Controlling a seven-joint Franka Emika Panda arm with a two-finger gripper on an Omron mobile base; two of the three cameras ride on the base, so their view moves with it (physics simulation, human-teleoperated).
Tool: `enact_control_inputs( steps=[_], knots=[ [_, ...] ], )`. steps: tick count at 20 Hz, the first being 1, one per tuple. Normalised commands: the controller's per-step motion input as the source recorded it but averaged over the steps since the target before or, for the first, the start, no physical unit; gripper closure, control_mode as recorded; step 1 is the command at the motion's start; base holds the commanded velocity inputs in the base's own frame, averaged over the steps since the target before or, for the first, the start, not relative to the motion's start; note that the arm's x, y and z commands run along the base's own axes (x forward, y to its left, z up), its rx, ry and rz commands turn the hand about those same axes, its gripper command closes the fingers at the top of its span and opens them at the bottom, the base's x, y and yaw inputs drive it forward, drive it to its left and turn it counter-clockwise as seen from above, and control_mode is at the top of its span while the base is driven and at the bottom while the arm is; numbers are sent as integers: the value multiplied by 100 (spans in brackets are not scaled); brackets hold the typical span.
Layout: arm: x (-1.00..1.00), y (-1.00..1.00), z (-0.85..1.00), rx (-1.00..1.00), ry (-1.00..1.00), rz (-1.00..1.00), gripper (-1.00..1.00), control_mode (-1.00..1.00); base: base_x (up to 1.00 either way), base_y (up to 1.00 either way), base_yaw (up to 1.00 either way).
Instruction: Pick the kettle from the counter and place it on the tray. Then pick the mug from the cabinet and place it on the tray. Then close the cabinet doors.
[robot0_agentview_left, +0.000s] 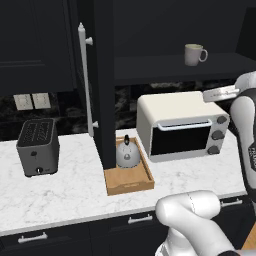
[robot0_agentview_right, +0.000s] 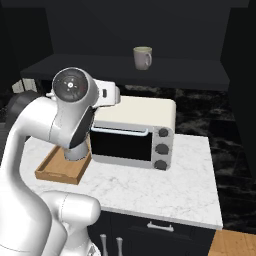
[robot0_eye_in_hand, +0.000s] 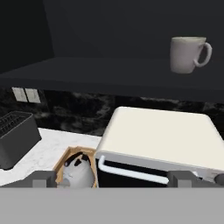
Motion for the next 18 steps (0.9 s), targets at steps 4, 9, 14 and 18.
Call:
enact_control_inputs(
  steps=[4,9,14,18],
  knots=[
    [-2,-42,2,-1,0,0,-100,-100,0,0,0],
    [0,-5,-1,-1,3,0,-100,-100,0,0,0],
    [13,-10,0,0,1,0,-100,-100,0,0,0],
    [25,-19,0,0,0,0,-100,-100,0,0,0]
  ],
)
